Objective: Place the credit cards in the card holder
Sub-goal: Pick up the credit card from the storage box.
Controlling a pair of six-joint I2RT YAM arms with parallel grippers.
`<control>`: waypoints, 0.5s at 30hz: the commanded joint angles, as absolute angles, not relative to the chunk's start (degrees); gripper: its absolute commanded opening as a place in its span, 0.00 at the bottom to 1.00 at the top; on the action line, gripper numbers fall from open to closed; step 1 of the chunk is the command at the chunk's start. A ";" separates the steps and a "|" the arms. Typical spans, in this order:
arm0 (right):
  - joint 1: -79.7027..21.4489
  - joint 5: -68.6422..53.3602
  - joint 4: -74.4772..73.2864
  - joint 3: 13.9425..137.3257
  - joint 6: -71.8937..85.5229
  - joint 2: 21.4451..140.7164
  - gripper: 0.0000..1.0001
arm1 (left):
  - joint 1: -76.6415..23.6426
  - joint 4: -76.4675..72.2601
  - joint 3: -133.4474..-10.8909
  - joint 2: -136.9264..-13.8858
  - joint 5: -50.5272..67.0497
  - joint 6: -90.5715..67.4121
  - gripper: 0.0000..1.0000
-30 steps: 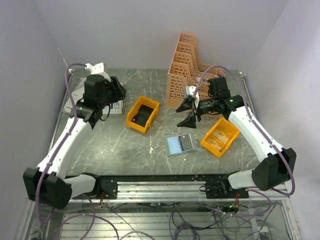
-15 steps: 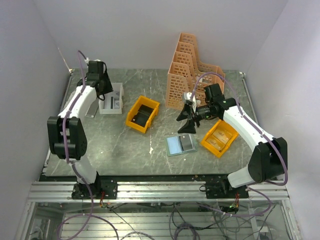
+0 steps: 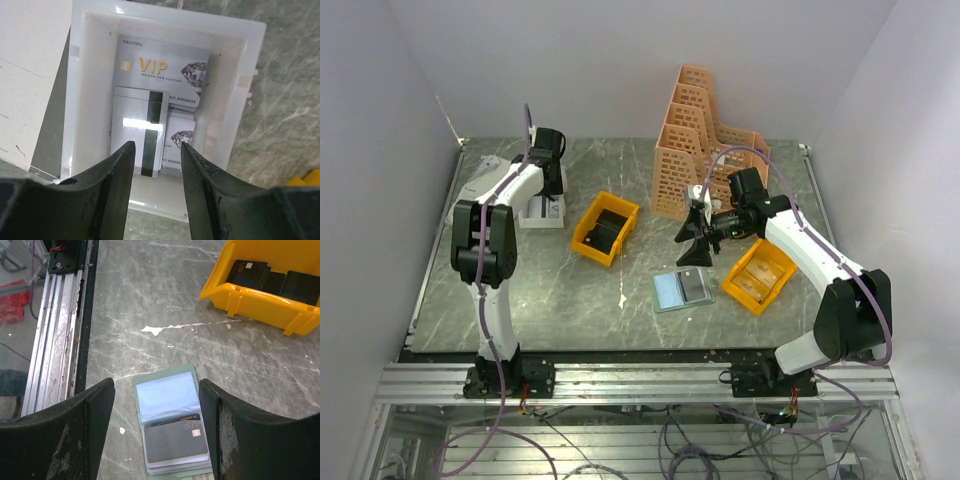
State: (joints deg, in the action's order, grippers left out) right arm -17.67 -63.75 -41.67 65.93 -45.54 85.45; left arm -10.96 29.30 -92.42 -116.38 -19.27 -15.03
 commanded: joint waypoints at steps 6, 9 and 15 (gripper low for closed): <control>-17.07 -64.53 -42.63 66.02 -46.89 86.40 0.68 | -9.06 29.34 -94.49 -119.98 -15.87 -12.01 0.54; -17.05 -64.81 -43.14 66.25 -47.37 86.92 0.68 | -9.05 29.02 -94.65 -121.12 -15.97 -11.98 0.56; -17.05 -65.09 -43.25 66.18 -47.45 87.23 0.68 | -8.60 27.84 -94.57 -122.31 -16.46 -11.93 0.58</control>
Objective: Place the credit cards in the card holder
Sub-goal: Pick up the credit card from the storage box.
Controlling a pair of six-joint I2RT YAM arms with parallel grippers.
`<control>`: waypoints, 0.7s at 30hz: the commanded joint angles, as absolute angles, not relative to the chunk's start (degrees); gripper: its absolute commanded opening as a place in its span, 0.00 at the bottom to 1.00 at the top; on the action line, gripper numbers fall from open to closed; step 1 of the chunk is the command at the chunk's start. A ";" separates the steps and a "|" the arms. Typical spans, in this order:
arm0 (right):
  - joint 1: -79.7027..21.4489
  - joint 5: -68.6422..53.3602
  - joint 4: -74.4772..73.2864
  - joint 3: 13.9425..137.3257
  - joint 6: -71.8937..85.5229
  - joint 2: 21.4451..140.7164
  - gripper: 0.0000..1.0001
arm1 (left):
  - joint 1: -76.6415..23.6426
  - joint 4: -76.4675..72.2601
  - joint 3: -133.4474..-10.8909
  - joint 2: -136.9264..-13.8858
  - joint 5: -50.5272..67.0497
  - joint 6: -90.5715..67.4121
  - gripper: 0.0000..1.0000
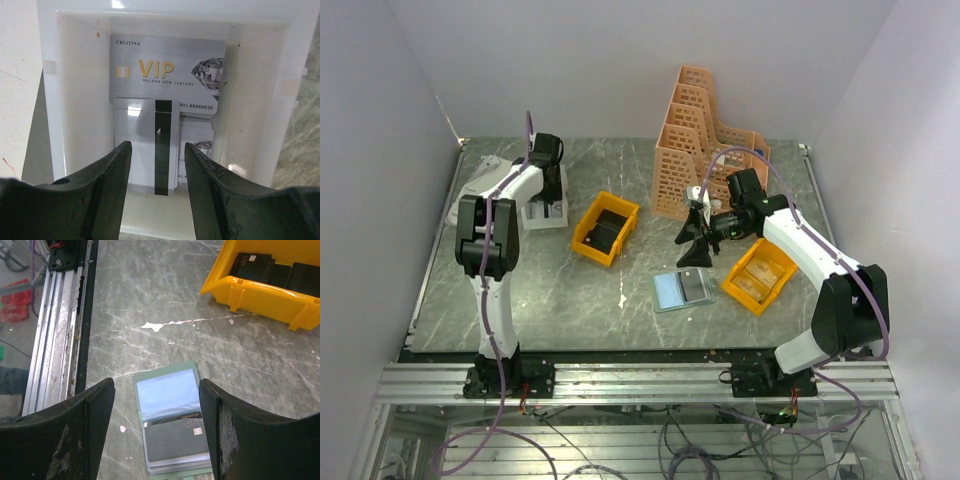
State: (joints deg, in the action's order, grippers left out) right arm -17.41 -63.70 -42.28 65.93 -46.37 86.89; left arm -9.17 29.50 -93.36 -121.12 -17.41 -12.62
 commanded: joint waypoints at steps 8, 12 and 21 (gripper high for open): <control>-17.05 -65.52 -44.17 66.58 -48.00 87.78 0.68 | -8.09 24.45 -91.92 -121.54 -15.43 -11.94 0.55; -17.09 -65.63 -44.14 66.53 -47.96 87.87 0.68 | -8.09 21.58 -89.52 -120.76 -14.79 -12.53 0.56; -17.06 -66.25 -44.38 66.69 -48.00 88.24 0.68 | -8.09 18.15 -86.66 -119.93 -18.03 -13.87 0.59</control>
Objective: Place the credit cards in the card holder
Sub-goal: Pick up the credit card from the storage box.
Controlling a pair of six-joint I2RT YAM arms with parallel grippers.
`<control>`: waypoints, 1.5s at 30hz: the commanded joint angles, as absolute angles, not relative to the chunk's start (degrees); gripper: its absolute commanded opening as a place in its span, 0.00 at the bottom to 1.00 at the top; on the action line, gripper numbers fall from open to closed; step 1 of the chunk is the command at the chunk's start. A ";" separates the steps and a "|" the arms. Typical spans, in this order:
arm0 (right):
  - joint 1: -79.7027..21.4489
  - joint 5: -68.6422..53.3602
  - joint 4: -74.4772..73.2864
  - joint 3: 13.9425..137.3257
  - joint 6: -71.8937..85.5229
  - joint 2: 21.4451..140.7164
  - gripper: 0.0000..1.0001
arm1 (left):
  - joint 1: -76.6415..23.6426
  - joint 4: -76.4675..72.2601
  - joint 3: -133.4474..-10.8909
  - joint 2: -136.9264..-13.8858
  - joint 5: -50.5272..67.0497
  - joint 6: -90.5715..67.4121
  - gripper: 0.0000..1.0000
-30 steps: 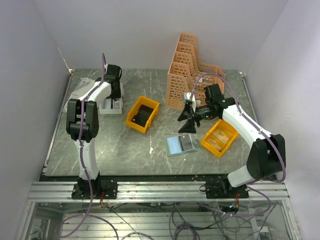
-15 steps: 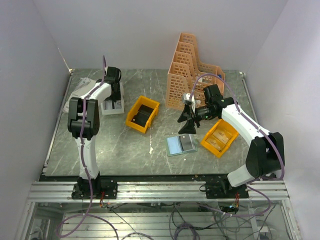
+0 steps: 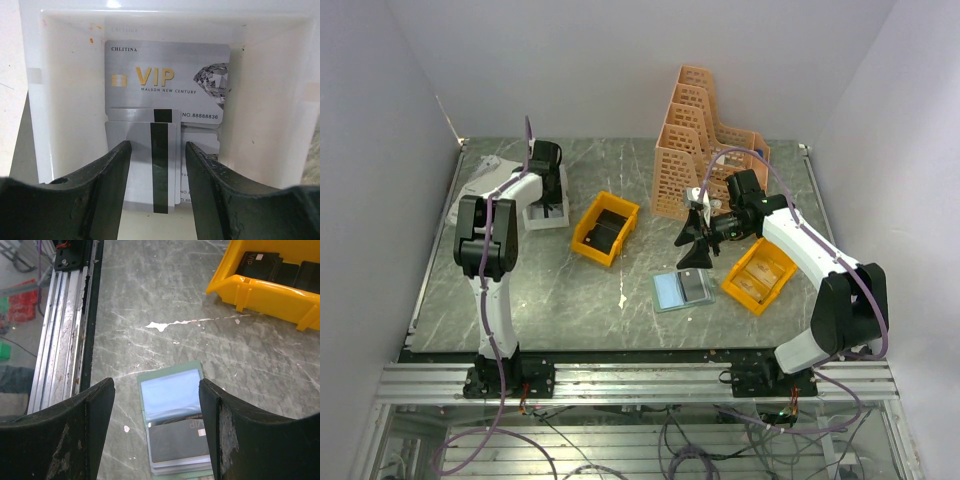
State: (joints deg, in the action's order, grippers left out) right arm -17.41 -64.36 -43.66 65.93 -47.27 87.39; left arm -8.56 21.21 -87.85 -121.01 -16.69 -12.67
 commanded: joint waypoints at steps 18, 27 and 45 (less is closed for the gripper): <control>-17.05 -66.53 -44.48 66.61 -48.12 88.32 0.68 | -8.17 17.68 -85.08 -118.63 -23.22 -12.00 0.53; -17.05 -66.54 -44.54 66.58 -48.16 88.09 0.68 | -8.13 18.63 -85.35 -115.90 -25.52 -9.96 0.43; -17.10 -66.71 -45.03 66.80 -48.40 88.19 0.68 | -5.18 20.40 -85.21 -115.60 -21.61 -8.41 0.31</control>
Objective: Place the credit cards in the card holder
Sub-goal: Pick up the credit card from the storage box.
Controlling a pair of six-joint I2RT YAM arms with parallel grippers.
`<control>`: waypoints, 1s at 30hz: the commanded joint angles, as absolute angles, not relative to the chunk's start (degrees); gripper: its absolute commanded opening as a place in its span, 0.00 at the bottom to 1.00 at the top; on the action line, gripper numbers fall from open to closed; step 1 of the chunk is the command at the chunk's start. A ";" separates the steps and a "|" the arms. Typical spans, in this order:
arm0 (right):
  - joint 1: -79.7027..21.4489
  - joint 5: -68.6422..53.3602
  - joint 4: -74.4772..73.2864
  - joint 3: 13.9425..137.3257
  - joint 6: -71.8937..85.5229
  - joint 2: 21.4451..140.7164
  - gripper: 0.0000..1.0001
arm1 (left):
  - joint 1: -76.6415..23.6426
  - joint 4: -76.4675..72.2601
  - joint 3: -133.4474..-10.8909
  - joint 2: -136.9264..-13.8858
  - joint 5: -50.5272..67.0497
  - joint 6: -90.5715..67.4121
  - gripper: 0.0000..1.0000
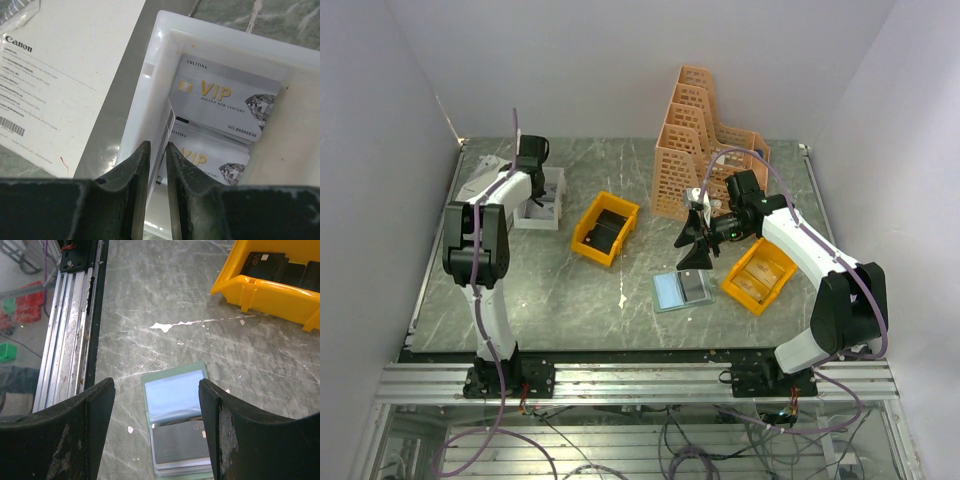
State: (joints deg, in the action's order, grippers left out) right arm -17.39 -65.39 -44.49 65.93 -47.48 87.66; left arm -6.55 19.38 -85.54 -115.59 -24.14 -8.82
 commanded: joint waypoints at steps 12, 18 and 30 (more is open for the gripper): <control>-17.15 -66.62 -45.22 66.87 -48.64 87.91 0.68 | -4.14 23.51 -88.37 -120.23 -17.28 -8.63 0.28; -17.10 -66.61 -45.37 66.92 -48.81 87.61 0.68 | -3.96 24.40 -89.82 -118.68 -16.74 -8.60 0.07; -17.05 -66.62 -45.57 66.89 -49.13 87.50 0.68 | -0.06 22.90 -90.85 -113.18 -3.76 -15.10 0.07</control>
State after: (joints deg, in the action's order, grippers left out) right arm -17.39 -65.39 -44.97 65.93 -48.05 87.66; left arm -2.94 24.16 -90.50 -116.68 -11.73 -10.98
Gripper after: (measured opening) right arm 0.678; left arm 0.082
